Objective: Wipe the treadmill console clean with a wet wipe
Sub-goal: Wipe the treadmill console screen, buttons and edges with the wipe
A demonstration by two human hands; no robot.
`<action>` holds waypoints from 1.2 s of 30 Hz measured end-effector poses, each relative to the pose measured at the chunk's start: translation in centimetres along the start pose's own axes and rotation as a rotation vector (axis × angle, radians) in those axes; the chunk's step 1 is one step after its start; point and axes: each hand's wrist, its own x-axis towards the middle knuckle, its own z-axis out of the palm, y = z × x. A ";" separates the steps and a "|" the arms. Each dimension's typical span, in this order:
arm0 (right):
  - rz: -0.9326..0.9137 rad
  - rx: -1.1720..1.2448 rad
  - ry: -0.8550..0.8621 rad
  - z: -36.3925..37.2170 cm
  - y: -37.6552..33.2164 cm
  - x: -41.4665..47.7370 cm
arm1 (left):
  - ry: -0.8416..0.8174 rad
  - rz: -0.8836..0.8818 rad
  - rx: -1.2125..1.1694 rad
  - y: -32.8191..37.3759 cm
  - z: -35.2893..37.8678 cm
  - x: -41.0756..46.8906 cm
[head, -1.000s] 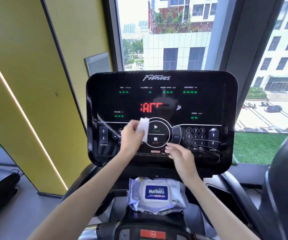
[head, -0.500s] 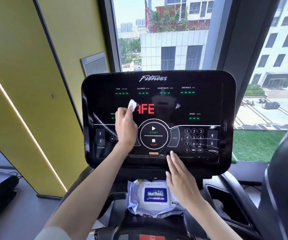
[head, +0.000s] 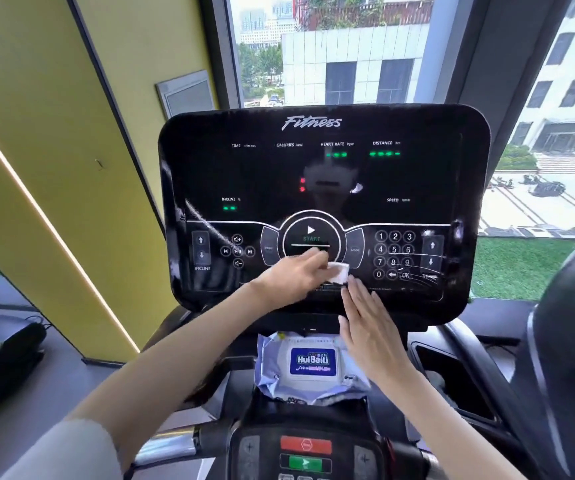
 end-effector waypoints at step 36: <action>-0.042 -0.051 -0.093 0.8 0.8 -1.3 | 0.296 -1.085 -0.020 -0.7 -2.1 -8.9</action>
